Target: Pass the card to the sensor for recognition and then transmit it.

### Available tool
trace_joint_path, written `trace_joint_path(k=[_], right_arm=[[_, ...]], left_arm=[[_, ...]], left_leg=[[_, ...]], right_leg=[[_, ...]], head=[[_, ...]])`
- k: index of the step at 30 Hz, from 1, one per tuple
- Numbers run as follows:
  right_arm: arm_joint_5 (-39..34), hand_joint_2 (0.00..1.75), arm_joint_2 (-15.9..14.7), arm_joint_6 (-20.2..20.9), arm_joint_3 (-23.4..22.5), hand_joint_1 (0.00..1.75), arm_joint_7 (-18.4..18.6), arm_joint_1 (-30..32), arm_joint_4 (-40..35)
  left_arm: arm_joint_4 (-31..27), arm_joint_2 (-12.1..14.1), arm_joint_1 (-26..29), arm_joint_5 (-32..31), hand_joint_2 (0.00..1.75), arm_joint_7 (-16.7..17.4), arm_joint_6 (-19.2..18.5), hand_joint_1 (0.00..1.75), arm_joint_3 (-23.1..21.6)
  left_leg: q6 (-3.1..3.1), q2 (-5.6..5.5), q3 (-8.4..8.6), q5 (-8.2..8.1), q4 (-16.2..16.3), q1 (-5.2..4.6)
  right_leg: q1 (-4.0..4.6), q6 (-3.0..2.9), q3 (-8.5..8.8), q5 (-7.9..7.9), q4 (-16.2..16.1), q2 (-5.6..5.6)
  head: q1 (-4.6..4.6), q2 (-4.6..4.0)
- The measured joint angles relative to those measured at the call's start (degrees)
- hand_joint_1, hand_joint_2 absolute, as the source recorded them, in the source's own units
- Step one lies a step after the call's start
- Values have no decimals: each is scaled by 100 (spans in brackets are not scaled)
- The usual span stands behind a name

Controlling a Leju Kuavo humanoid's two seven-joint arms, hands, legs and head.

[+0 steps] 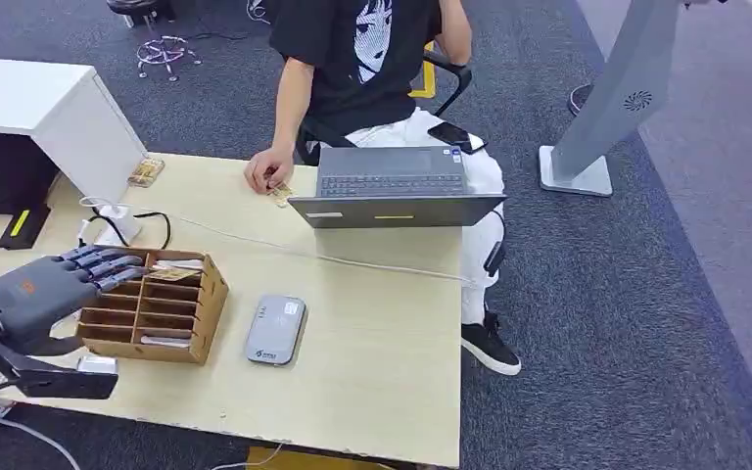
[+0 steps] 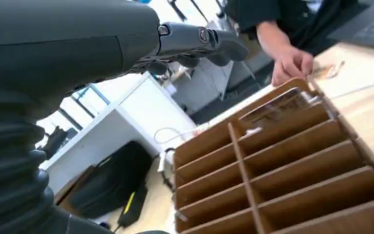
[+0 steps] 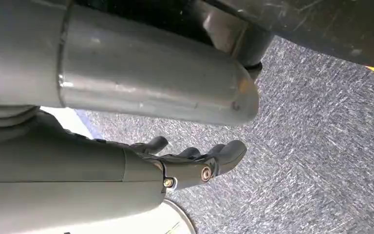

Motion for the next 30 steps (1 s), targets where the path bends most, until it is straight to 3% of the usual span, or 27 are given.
trace_joint_path(k=[4, 9, 14, 20, 30], right_arm=[[9, 0, 44, 0, 2, 0, 68, -7, -2], [52, 0, 68, 11, 4, 0, 107, -13, -2], [125, 0, 79, 33, 4, 0, 107, -15, -2], [122, 0, 83, 33, 4, 0, 105, -16, -2], [24, 0, 83, 33, 2, 0, 61, -15, -2]], left_arm=[[530, -892, 332, -989, 175, 39, 557, 0, 167], [1211, -1895, 530, -1503, 175, 48, 1043, 0, 370], [1590, -2588, 631, -1694, 175, 103, 1275, 0, 543], [1769, -2974, 623, -1727, 175, 105, 1286, 0, 711], [1883, -3267, 544, -1812, 175, 105, 1284, 0, 772]], left_leg=[[0, 2, -1, 0, 0, 1], [0, -1, -1, 0, 0, -2], [0, -1, -1, -1, 0, 0], [0, -1, 0, 0, 0, 1], [0, -2, 0, 0, 0, 1]], right_leg=[[1, 0, 1, 0, 0, 1], [-1, 0, 4, 1, -2, -1], [0, 0, 3, 1, -2, -2], [1, 0, 3, 0, -1, -2], [1, 0, 3, 1, -1, -2]], head=[[-4, 0], [-5, 0], [-9, 0], [-9, 0], [-9, 0]])
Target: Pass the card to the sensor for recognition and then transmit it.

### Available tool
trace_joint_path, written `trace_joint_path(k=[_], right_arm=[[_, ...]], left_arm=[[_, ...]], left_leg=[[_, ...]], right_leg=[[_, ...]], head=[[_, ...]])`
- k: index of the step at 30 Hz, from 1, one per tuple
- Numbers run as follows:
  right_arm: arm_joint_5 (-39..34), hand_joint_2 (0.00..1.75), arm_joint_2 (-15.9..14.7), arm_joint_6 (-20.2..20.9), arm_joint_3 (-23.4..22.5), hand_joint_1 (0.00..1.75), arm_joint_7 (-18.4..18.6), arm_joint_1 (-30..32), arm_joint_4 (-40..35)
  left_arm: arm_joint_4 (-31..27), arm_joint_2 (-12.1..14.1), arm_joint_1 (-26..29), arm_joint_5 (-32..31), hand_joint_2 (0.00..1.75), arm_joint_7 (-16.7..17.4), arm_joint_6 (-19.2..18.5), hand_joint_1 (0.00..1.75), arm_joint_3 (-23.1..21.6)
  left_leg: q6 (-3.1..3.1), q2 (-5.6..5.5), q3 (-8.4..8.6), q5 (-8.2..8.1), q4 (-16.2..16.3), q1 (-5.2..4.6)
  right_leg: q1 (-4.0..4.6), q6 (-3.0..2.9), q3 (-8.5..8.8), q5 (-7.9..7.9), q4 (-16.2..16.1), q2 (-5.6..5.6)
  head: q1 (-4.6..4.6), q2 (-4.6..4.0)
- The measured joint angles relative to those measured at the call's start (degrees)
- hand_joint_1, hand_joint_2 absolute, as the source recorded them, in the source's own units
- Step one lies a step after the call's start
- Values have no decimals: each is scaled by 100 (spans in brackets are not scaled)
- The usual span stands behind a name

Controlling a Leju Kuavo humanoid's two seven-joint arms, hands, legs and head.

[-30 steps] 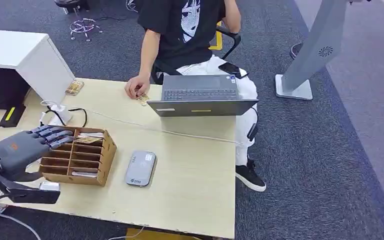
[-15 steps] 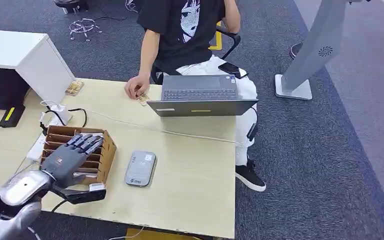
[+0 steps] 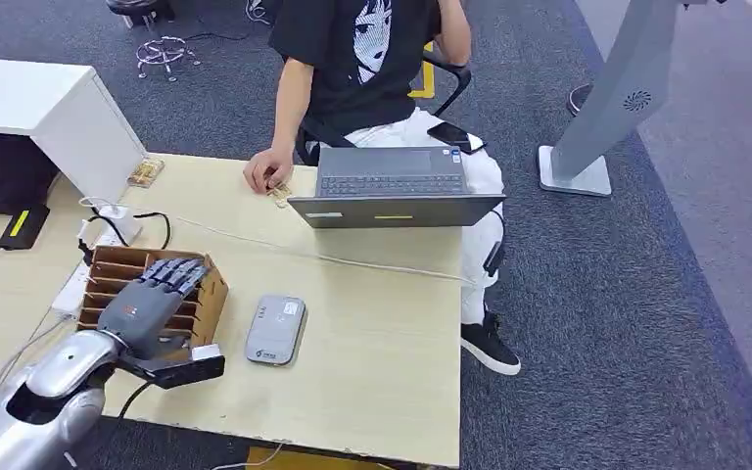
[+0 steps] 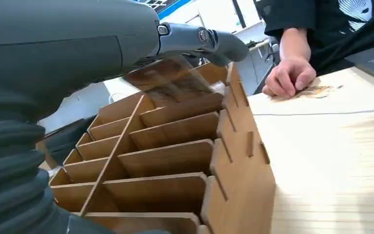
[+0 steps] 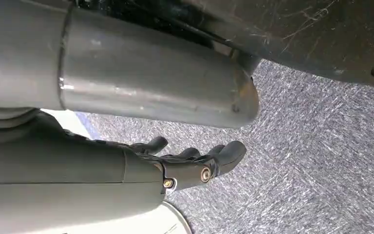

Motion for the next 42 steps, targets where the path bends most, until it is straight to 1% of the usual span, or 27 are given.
trace_joint_path(k=[7, 15, 17, 20, 23, 26, 29, 31, 35, 38, 39, 40, 42], right_arm=[[-2, 0, 0, -4, 0, 0, -7, 1, 2], [-2, 0, 0, -13, 2, 0, -22, 3, 2], [-2, 0, -2, -13, 0, 0, -68, 4, 4], [-20, 0, -2, -24, 0, 0, -66, 5, 4], [-20, 0, -2, -35, 2, 0, -61, 5, 4], [-22, 0, 0, -44, 0, 0, -61, 6, 4], [-22, 0, 0, -46, 2, 0, -61, 7, 4], [-22, 0, -2, -48, 2, 0, -61, 7, 4], [-22, 0, -2, -48, 2, 0, -61, 7, 4], [-28, 0, 0, -48, 2, 0, -61, 7, 4], [-37, 0, -2, -48, 2, 0, -61, 7, 4], [-70, 0, -2, -52, 2, 0, -61, 8, 4], [-118, 0, -2, -66, 2, 0, -61, 10, 4]], left_arm=[[33, -131, -28, -22, 175, 0, 0, 0, 4], [44, -206, -55, -31, 175, -18, 0, 0, 55], [44, -255, -66, 33, 175, -59, 56, 0, 89], [33, -421, -90, 222, 175, -146, 323, 0, 173], [-90, -691, -93, 464, 175, -267, 584, 0, 304], [-306, -969, -93, 790, 175, -431, 699, 0, 477], [-520, -1171, -95, 1075, 175, -544, 684, 0, 653], [-612, -1270, -95, 1152, 175, -562, 684, 0, 739], [-712, -1385, -95, 1185, 175, -583, 675, 0, 841], [-737, -1423, -95, 1189, 175, -595, 639, 0, 879], [-737, -1423, -95, 1187, 175, -580, 573, 0, 894], [-737, -1401, -103, 1129, 175, -480, 421, 0, 903], [-732, -1267, -119, 918, 175, -253, 89, 0, 903]], left_leg=[[0, 0, 0, 0, 0, 0], [0, 0, 0, 0, 0, 0], [0, 0, 1, 0, 0, 0], [0, -6, 0, 0, 0, 0], [0, -5, 0, 0, 0, -1], [0, -5, 0, 0, 1, -1], [0, -5, 0, 0, 1, -1], [0, -5, 0, 0, 1, 0], [0, -5, 0, 0, 0, 1], [0, -5, 0, 0, 1, 1], [0, -5, 0, 0, 1, 1], [0, -5, 0, 0, 1, 0], [0, -3, 0, 0, 0, 1]], right_leg=[[0, 0, -1, 0, 0, 0], [0, 0, 0, 0, 0, 0], [0, 0, -1, 0, 0, 0], [0, 0, 0, 0, 0, -5], [-1, 0, 1, 0, 0, -4], [-1, 0, 1, 0, -1, -4], [0, 0, 0, 0, 0, -4], [1, 0, 0, 0, 0, -4], [1, 0, 0, 0, 1, -4], [1, 0, 1, 0, 1, -4], [0, 0, 1, 0, 1, -4], [0, 0, 1, 0, 1, -4], [1, 0, 0, 0, 1, -2]], head=[[0, 0], [0, 0], [0, 0], [2, 0], [0, 0], [2, 0], [0, 0], [0, 0], [0, 0], [0, 0], [0, 0], [2, 0], [0, 0]])
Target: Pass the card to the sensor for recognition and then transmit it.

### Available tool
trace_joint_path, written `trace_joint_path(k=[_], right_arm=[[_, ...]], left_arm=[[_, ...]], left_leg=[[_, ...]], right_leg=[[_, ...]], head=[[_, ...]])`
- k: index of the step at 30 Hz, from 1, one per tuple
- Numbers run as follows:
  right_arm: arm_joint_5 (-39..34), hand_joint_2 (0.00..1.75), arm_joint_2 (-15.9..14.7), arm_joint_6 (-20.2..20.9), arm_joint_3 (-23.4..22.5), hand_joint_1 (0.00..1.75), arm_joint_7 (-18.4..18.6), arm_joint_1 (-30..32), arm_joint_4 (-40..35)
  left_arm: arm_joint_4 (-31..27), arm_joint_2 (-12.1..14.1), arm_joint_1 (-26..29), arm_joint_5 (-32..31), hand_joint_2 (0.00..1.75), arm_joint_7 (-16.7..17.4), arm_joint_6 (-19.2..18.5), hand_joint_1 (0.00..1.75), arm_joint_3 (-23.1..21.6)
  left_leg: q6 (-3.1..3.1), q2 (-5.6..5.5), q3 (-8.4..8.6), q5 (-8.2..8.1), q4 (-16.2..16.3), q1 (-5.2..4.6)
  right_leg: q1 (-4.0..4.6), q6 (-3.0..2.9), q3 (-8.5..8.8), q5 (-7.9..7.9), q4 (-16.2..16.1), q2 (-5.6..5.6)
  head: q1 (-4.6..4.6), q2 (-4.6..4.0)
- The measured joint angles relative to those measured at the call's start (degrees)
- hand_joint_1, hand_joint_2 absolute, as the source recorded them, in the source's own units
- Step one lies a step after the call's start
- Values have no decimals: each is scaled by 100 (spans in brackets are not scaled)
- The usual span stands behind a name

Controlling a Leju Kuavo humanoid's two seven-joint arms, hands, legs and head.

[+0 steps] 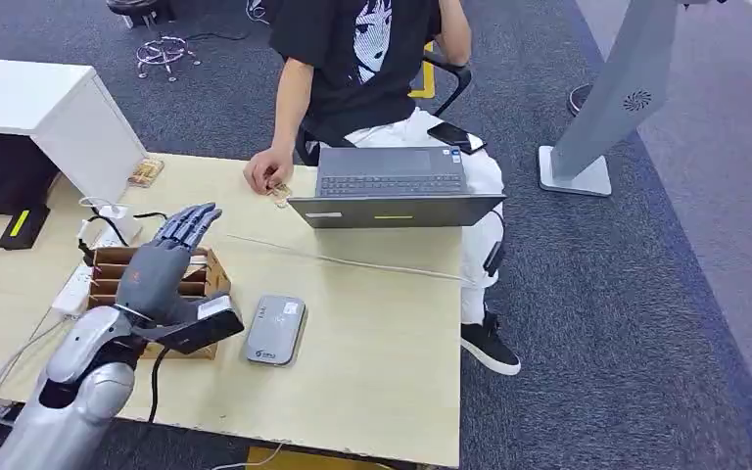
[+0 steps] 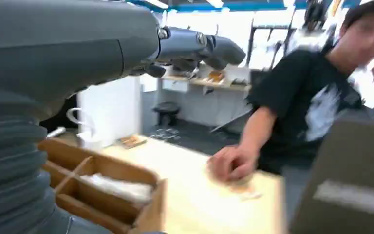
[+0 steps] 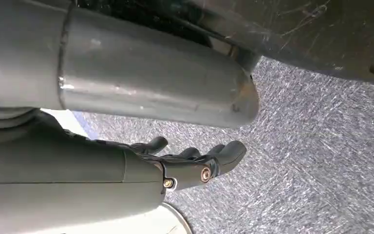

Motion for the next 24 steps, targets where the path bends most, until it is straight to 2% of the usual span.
trace_joint_path(k=[2, 5, 11, 19, 24], right_arm=[[-2, 0, 0, -7, 0, 0, 0, 5, 0], [-2, 0, 0, -9, 0, 0, 2, 4, 0], [-4, 0, 0, -7, 0, 0, -37, 3, 4], [-4, 0, 0, -9, 0, 0, -50, 4, 4], [-9, 0, 0, -7, 0, 0, -57, 2, 4]], left_arm=[[64, 212, -66, -98, 175, 124, -238, 0, 0], [234, 509, -137, -144, 175, 177, -356, 0, 35], [409, 852, -214, -144, 175, 190, -537, 0, 52], [503, 944, -267, -148, 175, 216, -520, 0, 52], [544, 863, -278, -385, 175, 310, -202, 0, 52]], left_leg=[[0, -1, 0, 0, 0, 2], [-1, -1, 1, 0, 0, 3], [-1, -2, 0, 0, 0, 2], [0, -1, 0, 0, 0, 2], [0, -1, 0, 0, 0, 2]], right_leg=[[1, 0, -1, 0, 1, -1], [2, 0, -1, 0, 3, -1], [1, 0, -1, 0, 2, -1], [1, 0, -1, 0, 1, -1], [1, 0, -2, 0, 1, -1]], head=[[0, 0], [0, 0], [0, 0], [0, 0], [2, 0]])
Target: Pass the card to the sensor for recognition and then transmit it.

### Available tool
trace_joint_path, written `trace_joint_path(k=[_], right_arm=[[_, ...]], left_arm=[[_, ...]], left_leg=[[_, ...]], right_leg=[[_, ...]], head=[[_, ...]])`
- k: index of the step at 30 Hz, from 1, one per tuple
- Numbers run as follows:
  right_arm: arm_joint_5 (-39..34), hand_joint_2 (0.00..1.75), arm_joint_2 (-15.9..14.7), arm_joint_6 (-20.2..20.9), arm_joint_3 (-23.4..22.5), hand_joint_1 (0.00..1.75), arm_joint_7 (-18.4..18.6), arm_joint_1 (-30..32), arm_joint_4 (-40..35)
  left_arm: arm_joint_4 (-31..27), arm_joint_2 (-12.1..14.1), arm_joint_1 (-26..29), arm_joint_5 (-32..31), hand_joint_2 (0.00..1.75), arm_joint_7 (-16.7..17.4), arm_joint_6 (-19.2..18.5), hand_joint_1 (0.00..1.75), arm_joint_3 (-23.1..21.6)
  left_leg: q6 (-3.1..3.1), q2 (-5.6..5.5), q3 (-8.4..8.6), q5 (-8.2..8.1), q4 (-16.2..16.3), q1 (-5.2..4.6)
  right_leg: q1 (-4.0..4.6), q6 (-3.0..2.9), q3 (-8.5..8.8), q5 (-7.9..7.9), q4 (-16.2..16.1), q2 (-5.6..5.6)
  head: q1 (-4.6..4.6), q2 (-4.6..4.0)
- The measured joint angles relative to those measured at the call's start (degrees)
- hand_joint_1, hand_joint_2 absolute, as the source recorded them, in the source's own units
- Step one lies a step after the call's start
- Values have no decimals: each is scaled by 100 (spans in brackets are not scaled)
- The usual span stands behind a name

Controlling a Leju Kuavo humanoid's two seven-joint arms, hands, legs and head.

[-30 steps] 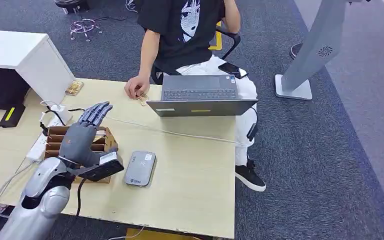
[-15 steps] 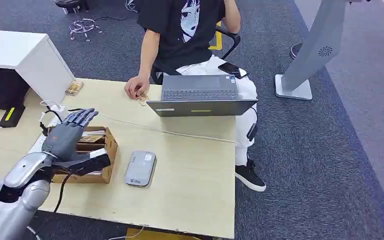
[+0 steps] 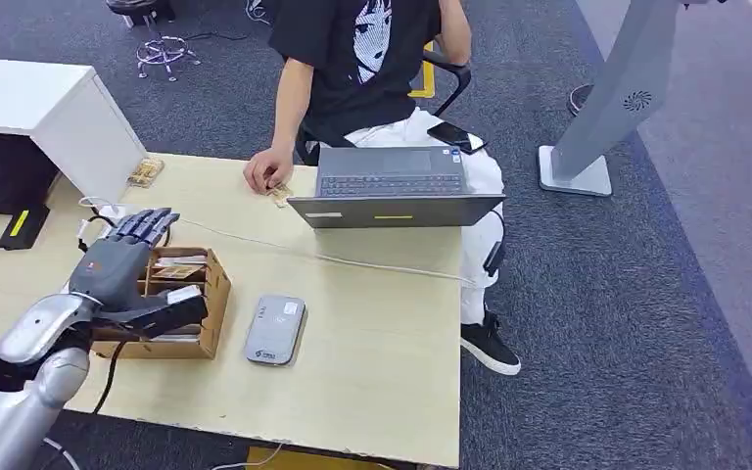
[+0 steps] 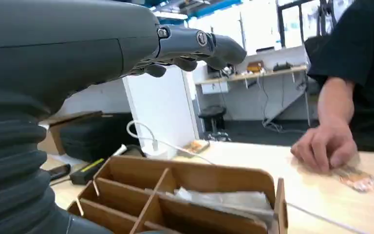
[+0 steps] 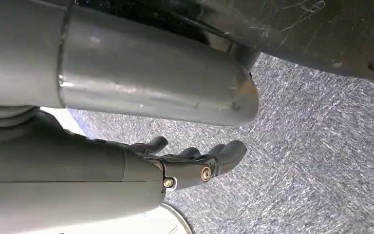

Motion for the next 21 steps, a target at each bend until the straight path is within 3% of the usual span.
trace_joint_path(k=[4, 11, 21], right_arm=[[7, 0, 0, -2, 0, 0, 7, -1, 0], [68, 0, 0, 9, 0, 0, -44, -4, 0], [109, 0, 0, 13, 0, 0, -44, -4, 0]], left_arm=[[92, -173, -52, -205, 175, 61, 229, 0, 0], [548, -459, -234, -286, 175, 65, 288, 0, -2], [885, -620, -265, -273, 175, 63, 332, 0, -2]], left_leg=[[0, 0, 0, 0, 0, -1], [0, 0, 0, 0, 0, -1], [0, 1, -1, 0, 0, -1]], right_leg=[[-1, 0, 1, 0, -1, 0], [0, 0, 1, 0, 0, 0], [-1, 0, 0, 0, 0, 1]], head=[[0, 0], [-2, 0], [0, 0]])
